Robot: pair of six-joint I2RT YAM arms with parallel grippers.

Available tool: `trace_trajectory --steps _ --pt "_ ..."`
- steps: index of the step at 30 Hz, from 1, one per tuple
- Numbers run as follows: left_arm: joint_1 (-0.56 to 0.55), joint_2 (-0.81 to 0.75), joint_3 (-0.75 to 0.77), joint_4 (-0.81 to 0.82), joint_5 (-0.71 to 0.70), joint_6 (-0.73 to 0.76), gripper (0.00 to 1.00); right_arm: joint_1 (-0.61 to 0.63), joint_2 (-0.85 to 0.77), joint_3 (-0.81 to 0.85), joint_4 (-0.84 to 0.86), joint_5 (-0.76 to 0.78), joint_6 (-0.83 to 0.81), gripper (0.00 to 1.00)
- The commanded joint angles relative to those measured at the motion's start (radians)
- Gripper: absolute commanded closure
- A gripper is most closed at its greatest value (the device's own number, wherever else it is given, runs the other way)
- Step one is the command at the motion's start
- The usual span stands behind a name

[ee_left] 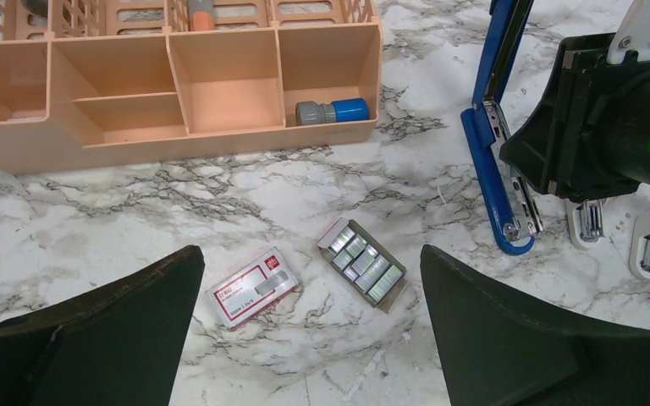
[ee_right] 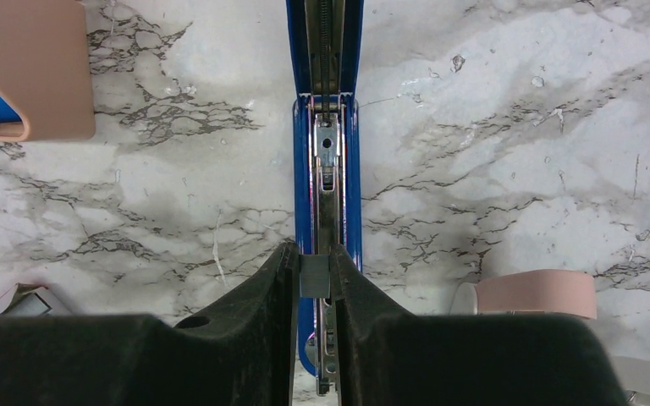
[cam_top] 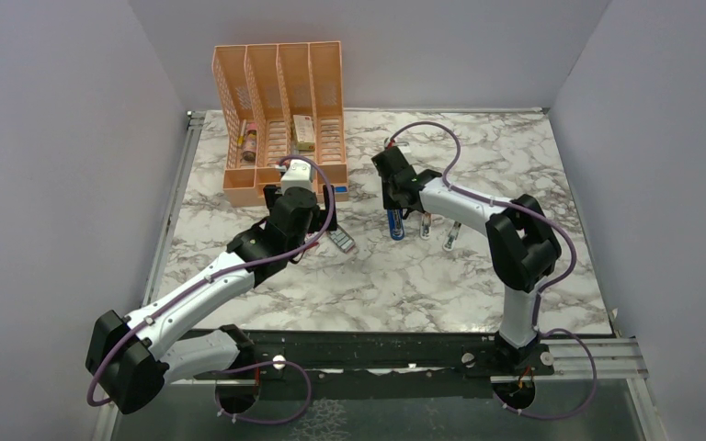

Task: Load the staples into the stapler

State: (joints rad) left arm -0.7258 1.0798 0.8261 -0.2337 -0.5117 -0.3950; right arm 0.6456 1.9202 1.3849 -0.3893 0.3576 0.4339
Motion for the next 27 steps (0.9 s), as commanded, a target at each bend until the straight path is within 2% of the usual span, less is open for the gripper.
trace_trajectory --steps 1,11,27 --pt "0.003 0.005 0.022 0.016 0.009 0.004 0.01 -0.006 0.019 0.031 0.017 0.014 -0.002 0.77" --pt "0.003 0.004 0.021 0.016 0.012 0.004 0.01 -0.008 -0.026 0.009 0.032 0.021 -0.001 0.77" --pt "0.002 0.009 0.021 0.016 0.013 0.004 0.01 -0.019 -0.011 -0.003 0.027 0.021 0.001 0.77"
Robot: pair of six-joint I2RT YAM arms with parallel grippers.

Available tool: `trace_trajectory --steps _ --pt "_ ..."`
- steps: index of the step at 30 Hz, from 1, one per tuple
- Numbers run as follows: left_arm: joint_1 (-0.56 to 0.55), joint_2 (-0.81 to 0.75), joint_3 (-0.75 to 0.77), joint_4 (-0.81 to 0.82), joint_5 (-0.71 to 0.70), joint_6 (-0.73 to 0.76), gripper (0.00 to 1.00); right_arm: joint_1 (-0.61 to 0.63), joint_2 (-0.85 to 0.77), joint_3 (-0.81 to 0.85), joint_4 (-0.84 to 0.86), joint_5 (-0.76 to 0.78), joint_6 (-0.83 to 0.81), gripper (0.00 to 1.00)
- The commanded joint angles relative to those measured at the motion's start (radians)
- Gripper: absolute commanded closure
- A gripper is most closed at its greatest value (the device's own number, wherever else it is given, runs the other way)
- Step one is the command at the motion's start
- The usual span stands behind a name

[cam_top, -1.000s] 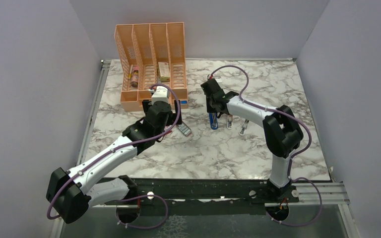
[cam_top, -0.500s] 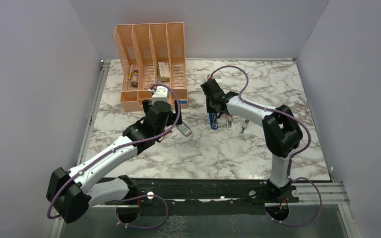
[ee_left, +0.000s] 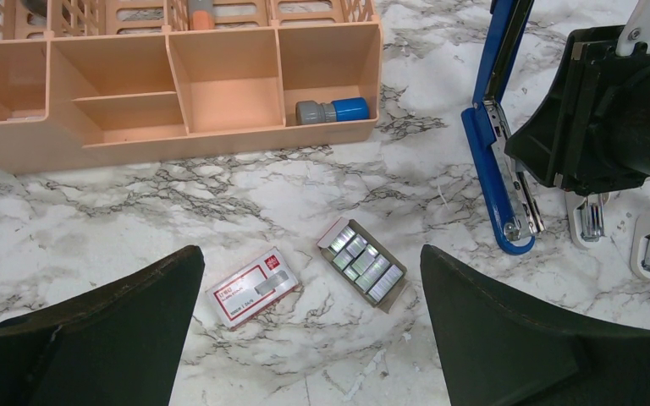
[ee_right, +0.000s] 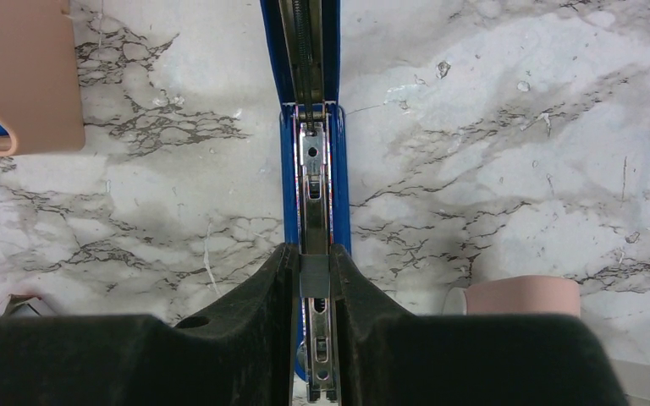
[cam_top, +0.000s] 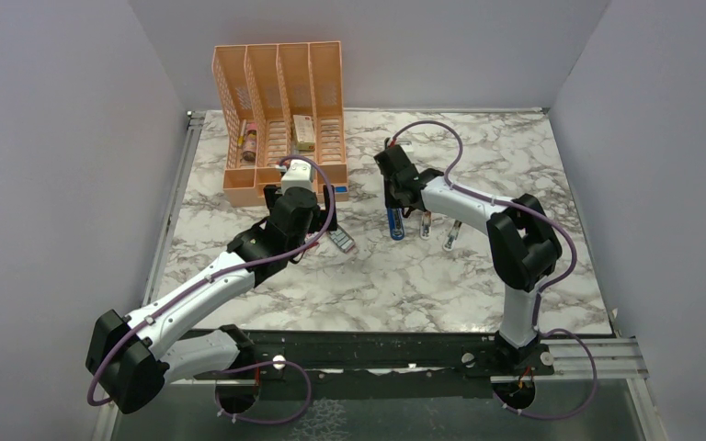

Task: Load the staples into the stapler

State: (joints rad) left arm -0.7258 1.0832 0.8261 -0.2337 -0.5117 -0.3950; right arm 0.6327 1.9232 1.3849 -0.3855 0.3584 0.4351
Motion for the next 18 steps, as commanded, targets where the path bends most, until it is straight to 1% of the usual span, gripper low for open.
trace_trajectory --steps 1,4,18 --pt "0.002 0.005 0.021 0.016 0.014 0.004 0.01 -0.007 -0.012 -0.003 0.023 0.013 -0.004 0.77" --pt "0.002 0.005 0.021 0.017 0.015 0.003 0.01 -0.006 -0.006 -0.004 0.027 -0.005 -0.01 0.77" --pt "0.002 0.005 0.021 0.016 0.017 0.003 0.01 -0.006 0.01 -0.023 0.036 -0.001 -0.015 0.77"
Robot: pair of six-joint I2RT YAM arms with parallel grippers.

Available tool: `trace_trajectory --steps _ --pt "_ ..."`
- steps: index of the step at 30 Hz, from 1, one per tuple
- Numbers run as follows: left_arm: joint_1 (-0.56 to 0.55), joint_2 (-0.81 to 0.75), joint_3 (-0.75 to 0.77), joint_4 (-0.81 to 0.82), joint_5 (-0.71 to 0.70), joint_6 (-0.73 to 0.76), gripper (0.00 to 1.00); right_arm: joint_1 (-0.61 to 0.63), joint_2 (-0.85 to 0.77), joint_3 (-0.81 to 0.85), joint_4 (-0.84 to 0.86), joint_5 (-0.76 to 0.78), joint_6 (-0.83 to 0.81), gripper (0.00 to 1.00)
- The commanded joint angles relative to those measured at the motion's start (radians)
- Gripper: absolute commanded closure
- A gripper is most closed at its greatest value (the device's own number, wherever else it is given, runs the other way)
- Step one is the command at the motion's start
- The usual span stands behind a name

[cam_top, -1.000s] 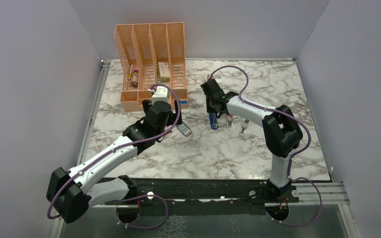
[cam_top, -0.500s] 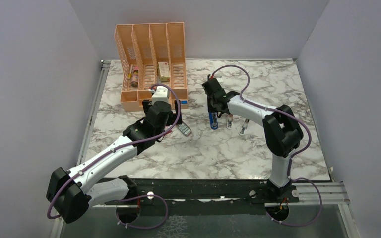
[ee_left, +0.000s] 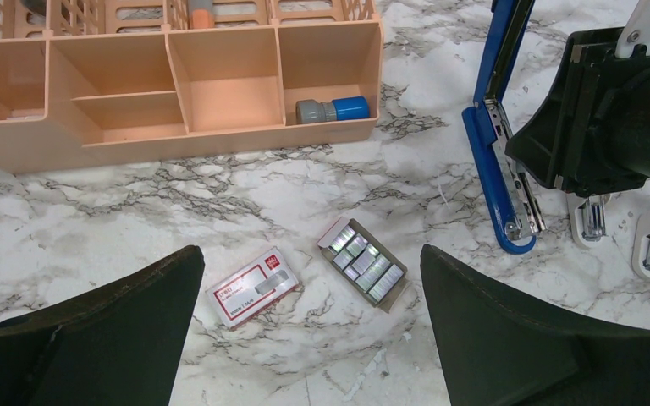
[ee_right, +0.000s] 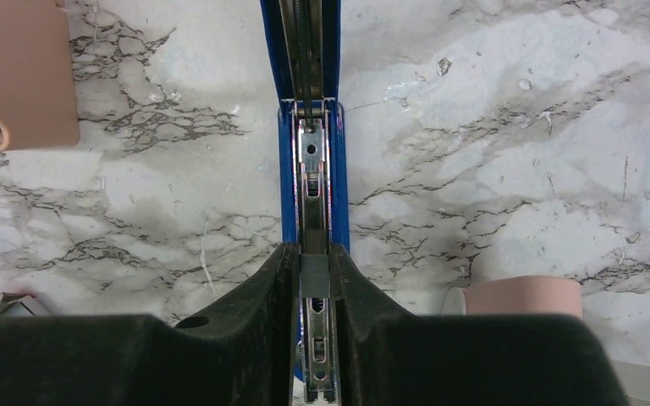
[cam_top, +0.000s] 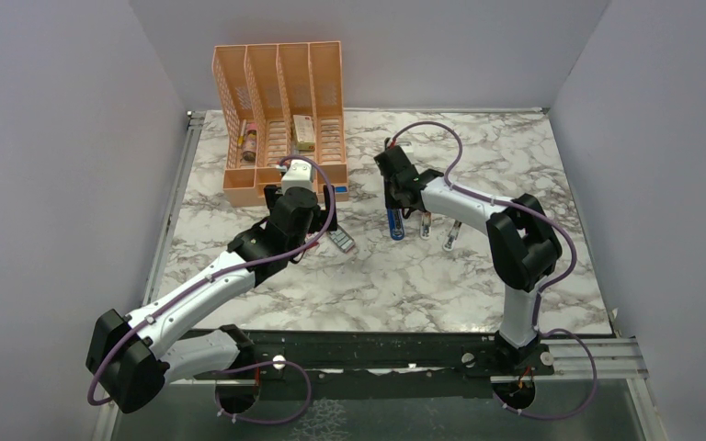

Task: Load the staples into the stapler

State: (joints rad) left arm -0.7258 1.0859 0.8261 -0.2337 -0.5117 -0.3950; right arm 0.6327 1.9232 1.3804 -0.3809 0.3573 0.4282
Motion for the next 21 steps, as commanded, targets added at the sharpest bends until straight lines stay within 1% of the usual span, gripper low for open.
trace_trajectory --steps 1,6,13,21 --pt "0.003 0.004 0.02 0.016 0.016 0.003 0.01 -0.006 0.012 -0.02 0.03 0.002 -0.007 0.77" --pt "0.003 0.004 0.021 0.016 0.016 0.004 0.01 -0.008 0.017 -0.024 0.034 -0.005 -0.011 0.77" --pt "0.002 0.003 0.019 0.016 0.016 0.003 0.01 -0.008 0.01 -0.041 0.059 -0.051 -0.032 0.77" --pt "0.003 0.004 0.019 0.017 0.016 0.002 0.01 -0.008 0.012 -0.046 0.053 -0.043 -0.039 0.77"
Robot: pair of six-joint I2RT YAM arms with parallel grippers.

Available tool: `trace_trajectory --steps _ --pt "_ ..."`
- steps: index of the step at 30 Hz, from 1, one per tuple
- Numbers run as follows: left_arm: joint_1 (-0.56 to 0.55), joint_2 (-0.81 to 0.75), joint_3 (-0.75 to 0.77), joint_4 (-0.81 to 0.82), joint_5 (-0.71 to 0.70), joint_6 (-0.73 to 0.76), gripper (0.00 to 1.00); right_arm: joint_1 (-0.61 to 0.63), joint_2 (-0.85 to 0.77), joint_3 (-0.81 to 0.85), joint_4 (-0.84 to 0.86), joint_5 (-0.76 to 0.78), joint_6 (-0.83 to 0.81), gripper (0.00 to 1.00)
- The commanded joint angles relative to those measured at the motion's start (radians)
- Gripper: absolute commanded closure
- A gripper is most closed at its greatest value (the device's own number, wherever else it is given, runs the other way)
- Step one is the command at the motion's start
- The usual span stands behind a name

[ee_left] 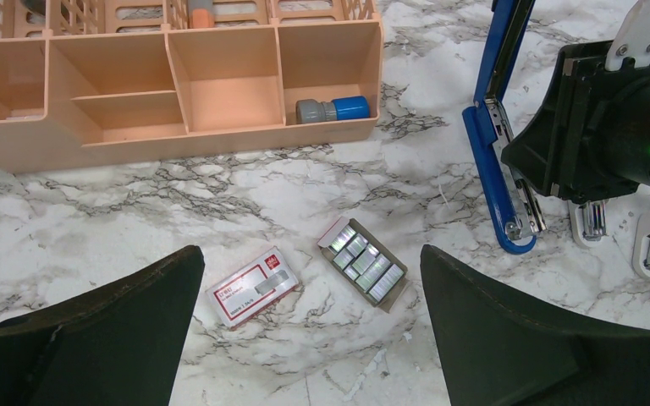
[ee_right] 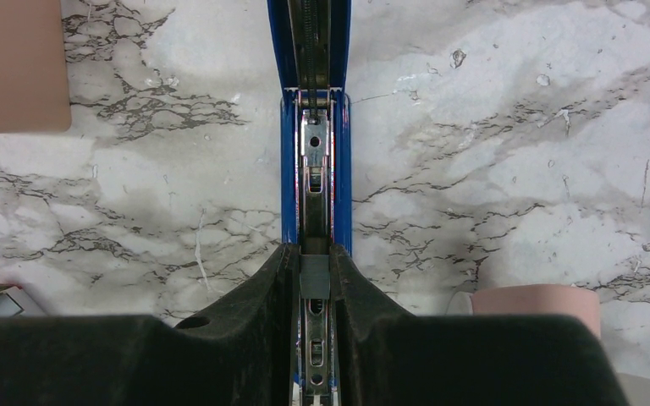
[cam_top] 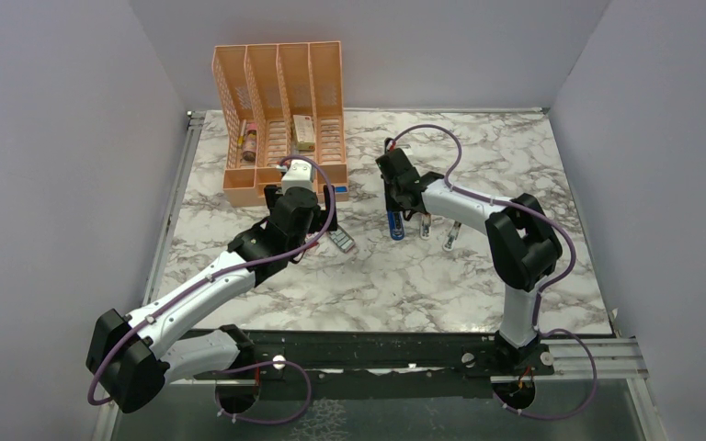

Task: Load the staples into the stapler

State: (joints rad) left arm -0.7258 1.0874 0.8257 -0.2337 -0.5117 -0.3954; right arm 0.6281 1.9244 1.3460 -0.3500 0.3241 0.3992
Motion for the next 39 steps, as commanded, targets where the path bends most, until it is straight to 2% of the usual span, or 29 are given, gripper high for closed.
trace_trajectory --steps 1,21,31,36,39 --pt "0.002 0.004 0.02 0.017 0.016 0.003 0.01 -0.004 0.01 -0.013 0.022 -0.008 -0.01 0.77" --pt "0.002 0.001 0.03 0.011 0.021 0.009 0.01 -0.003 -0.034 -0.068 0.03 -0.102 -0.049 0.76" --pt "0.002 -0.002 0.03 0.011 0.021 0.009 0.01 -0.003 -0.03 0.03 -0.034 -0.074 -0.051 0.61" --pt "0.002 -0.005 0.029 0.012 0.019 0.008 0.01 -0.002 -0.041 0.07 -0.058 -0.059 -0.053 0.59" --pt "0.002 -0.01 0.029 0.011 0.019 0.007 0.01 -0.002 -0.049 0.077 -0.064 -0.085 -0.056 0.61"
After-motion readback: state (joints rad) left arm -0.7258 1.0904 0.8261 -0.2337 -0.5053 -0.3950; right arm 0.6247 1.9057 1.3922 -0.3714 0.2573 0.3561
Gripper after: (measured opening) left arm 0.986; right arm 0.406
